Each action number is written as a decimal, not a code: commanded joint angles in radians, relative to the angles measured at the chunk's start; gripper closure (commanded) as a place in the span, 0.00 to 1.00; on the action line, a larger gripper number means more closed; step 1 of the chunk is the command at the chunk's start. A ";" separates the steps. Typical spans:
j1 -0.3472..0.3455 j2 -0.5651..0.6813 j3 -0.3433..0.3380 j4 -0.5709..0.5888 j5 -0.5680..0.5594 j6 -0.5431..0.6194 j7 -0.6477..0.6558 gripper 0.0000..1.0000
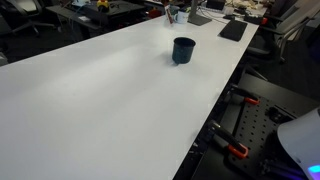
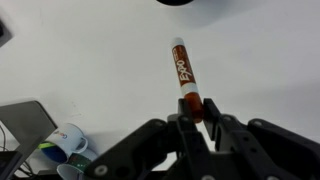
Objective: Put the marker on the table
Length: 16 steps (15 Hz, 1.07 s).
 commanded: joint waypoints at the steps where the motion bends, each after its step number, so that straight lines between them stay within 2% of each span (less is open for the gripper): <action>1: 0.004 0.092 -0.033 0.102 0.000 0.000 0.049 0.95; 11: -0.065 0.435 -0.074 0.429 0.136 -0.082 0.008 0.95; 16: -0.074 0.558 -0.068 0.505 0.180 -0.126 0.000 0.95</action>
